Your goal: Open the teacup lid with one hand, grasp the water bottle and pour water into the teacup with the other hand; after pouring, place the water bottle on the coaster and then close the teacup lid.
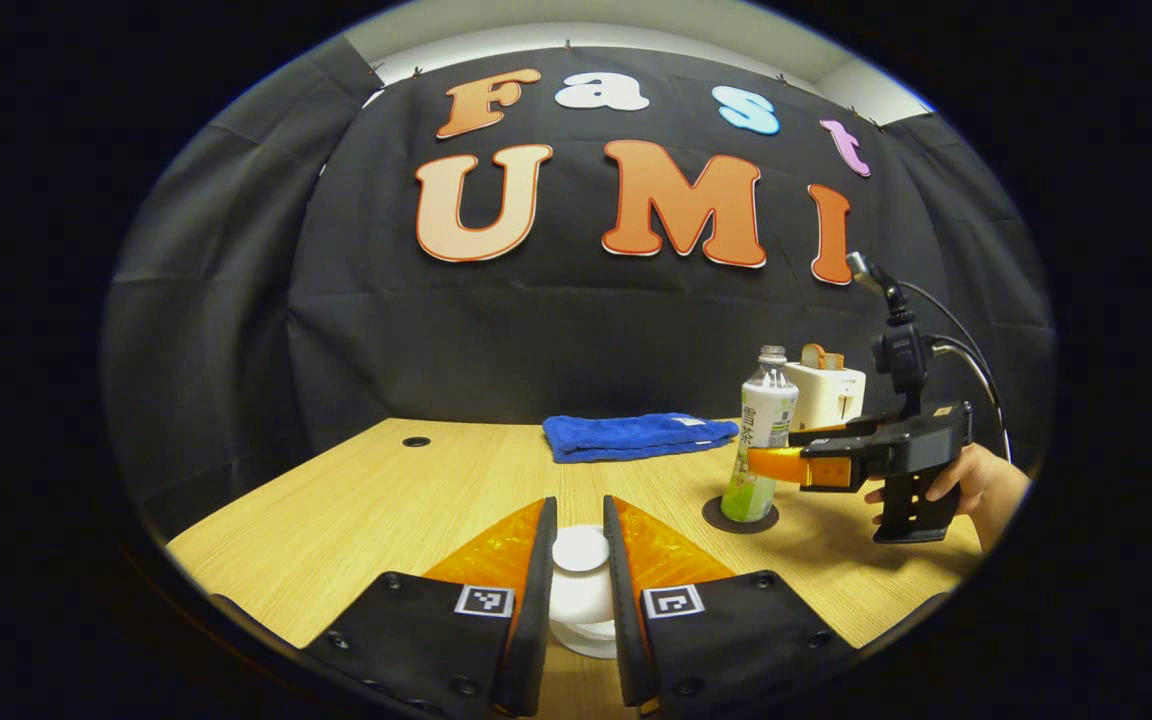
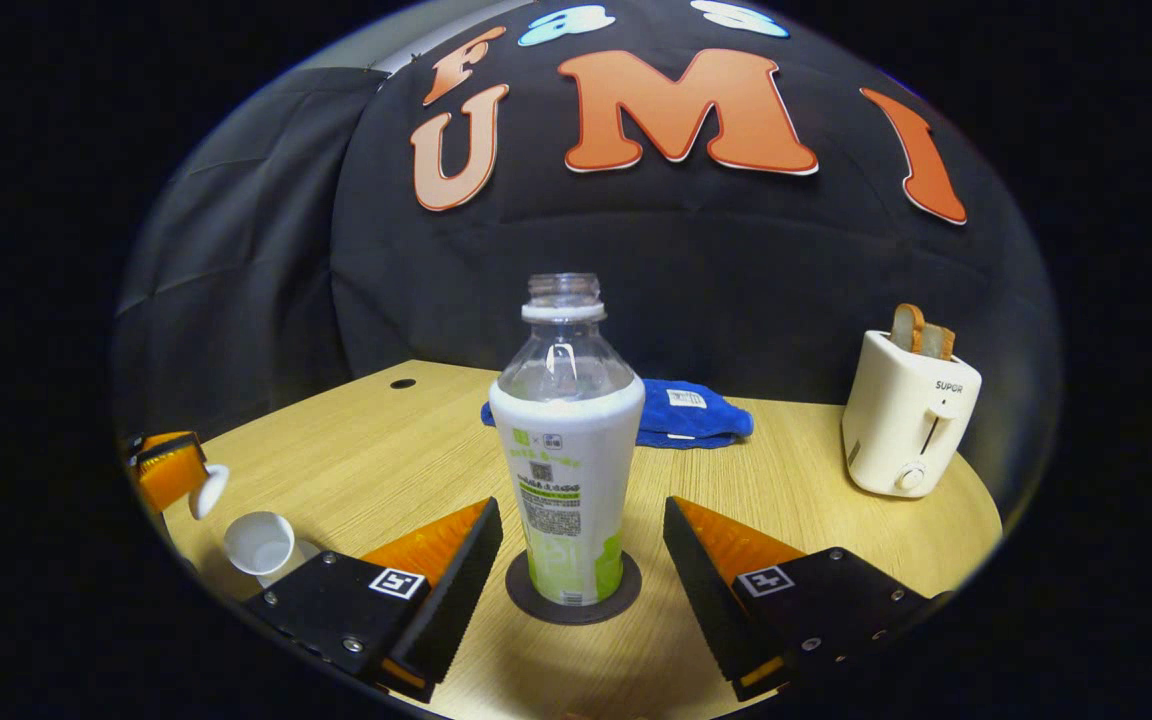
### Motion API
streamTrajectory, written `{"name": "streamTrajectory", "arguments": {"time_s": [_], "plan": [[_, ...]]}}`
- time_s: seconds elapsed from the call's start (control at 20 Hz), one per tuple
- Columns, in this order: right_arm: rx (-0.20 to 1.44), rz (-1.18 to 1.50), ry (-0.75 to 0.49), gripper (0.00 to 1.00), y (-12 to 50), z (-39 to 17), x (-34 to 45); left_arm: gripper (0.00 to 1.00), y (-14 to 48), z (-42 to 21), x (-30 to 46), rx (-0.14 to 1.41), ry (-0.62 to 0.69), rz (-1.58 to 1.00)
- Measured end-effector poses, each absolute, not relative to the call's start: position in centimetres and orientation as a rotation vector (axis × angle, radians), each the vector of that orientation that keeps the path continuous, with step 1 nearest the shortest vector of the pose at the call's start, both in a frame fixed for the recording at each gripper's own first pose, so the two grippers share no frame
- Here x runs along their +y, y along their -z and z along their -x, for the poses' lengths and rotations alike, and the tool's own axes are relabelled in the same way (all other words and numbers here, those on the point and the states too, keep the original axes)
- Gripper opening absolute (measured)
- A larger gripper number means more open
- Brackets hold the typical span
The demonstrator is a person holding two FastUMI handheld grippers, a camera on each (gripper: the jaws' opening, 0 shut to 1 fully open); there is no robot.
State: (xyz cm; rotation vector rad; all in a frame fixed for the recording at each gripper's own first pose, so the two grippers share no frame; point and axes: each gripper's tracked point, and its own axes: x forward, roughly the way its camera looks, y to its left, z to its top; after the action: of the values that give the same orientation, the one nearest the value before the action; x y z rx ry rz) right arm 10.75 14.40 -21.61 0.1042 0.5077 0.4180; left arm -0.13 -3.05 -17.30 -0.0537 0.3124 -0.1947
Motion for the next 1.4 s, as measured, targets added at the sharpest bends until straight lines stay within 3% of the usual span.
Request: {"name": "streamTrajectory", "arguments": {"time_s": [0.65, 0.8, 0.85, 1.0, 1.4], "plan": [[0.402, -0.142, -0.442, 0.97, 16.8, -6.6, 12.9, 0.31, 22.0, -0.2, -5.3, 0.446, 0.230, -0.013], [0.401, -0.147, -0.426, 0.97, 16.6, -6.0, 11.8, 0.38, 21.6, -0.1, -5.4, 0.441, 0.235, -0.020], [0.400, -0.150, -0.418, 0.97, 16.6, -5.9, 11.5, 0.36, 21.4, -0.1, -5.3, 0.433, 0.232, -0.024], [0.410, -0.152, -0.390, 0.97, 17.1, -5.4, 10.3, 0.51, 20.2, -0.4, -4.8, 0.405, 0.202, -0.031], [0.310, -0.133, -0.312, 0.97, 13.4, -3.4, 7.4, 0.74, 13.4, -1.4, -4.5, 0.240, 0.142, 0.008]]}}
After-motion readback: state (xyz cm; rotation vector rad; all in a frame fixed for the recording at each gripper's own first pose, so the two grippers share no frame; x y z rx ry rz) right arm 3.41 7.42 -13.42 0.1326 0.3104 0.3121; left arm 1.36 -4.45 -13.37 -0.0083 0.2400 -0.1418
